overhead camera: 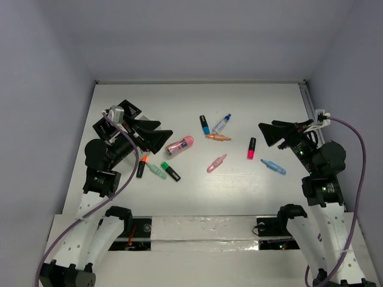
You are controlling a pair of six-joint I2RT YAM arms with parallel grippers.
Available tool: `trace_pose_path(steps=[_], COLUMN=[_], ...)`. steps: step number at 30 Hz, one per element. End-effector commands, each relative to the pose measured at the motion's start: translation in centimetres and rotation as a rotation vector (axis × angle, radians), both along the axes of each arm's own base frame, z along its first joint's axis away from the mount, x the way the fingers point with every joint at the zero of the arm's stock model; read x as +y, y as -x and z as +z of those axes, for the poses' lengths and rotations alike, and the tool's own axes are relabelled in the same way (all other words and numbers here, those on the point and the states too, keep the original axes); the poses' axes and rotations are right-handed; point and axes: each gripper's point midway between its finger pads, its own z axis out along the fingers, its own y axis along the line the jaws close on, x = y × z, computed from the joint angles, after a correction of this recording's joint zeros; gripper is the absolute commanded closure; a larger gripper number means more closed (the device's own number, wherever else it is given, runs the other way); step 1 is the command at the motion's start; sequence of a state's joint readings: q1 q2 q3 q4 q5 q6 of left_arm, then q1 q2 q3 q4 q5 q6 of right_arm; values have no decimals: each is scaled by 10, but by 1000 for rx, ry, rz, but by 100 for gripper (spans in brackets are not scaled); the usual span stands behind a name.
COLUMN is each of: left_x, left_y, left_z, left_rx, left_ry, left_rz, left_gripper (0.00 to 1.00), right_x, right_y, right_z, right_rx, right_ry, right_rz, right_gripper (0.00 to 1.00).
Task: Sort the stationery into containers
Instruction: Pick up the pen from the center of the board.
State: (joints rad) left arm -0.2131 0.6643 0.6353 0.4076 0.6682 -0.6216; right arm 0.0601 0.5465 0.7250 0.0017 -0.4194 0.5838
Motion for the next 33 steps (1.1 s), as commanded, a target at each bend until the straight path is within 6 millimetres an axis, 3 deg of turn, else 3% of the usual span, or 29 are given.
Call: trace_pose_path(steps=[1, 2, 3, 4, 5, 7, 10, 11, 12, 13, 14, 15, 17, 18, 20, 21, 24, 25, 26, 27, 29, 30, 33], left_x=[-1, -2, -3, -3, -3, -14, -32, -44, -54, -59, -56, -69, -58, -64, -62, -64, -64, -69, -75, -77, -86, -84, -86], left_y=[-4, -6, -6, -7, -10, -12, -29, -29, -41, -45, -59, -62, -84, -86, -98, -103, -115, -119, -122, -122, -126, -128, -136], left_z=[23, 22, 28, 26, 26, 26, 6, 17, -12, -17, -4, -41, -44, -80, -93, -119, -145, -169, -173, -196, -204, -221, -237], left_rx=[-64, -55, -84, -75, -71, -46, 24, 23, 90, 108, 100, 164, 185, 248, 236, 268, 252, 275, 251, 283, 278, 295, 294], left_ry=[63, 77, 100, 110, 116, 105, 24, 13, -96, -140, -168, -320, -432, -564, -693, -787, -952, -1018, -1057, -1117, -1151, -1205, -1254], left_rz=[-5, -8, -19, -23, -17, -31, 14, 31, 52, 74, 163, 166, 332, 327, 359, 339, 315, 279, 233, 192, 142, 125, 122], left_gripper=[1, 1, 1, 8, 29, 74, 93, 95, 97, 98, 98, 98, 98, 98, 99, 98, 85, 78, 73, 71, 57, 54, 45], right_x=[2, 3, 4, 4, 6, 6, 7, 7, 7, 6, 6, 6, 7, 7, 6, 6, 6, 7, 6, 5, 6, 5, 5], right_y=[-5, -5, -6, -8, -8, -11, -9, -9, -9, -9, -10, -11, -12, -13, -14, -14, -13, -11, -12, -12, -11, -10, -8], right_z=[1, 0, -5, -7, -10, -13, -11, -12, -14, -15, -17, -20, -22, -22, -23, -23, -25, -24, -24, -25, -24, -23, -22], right_rx=[-32, -37, -27, -21, -15, 1, -18, -20, -17, -15, -5, 5, 17, 22, 30, 30, 27, 18, 15, 16, 13, 9, 3], right_ry=[-10, -11, -11, -5, 3, 18, 12, 12, 15, 20, 20, 23, 30, 33, 41, 43, 47, 51, 52, 55, 62, 64, 68], right_rz=[13, 20, 24, 26, 36, 38, 47, 47, 46, 42, 39, 42, 46, 45, 41, 41, 39, 39, 25, 20, 19, 14, 8], right_gripper=[16, 53, 70, 82, 98, 100, 100, 100, 100, 100, 100, 100, 100, 100, 96, 93, 76, 70, 59, 54, 43, 41, 36])
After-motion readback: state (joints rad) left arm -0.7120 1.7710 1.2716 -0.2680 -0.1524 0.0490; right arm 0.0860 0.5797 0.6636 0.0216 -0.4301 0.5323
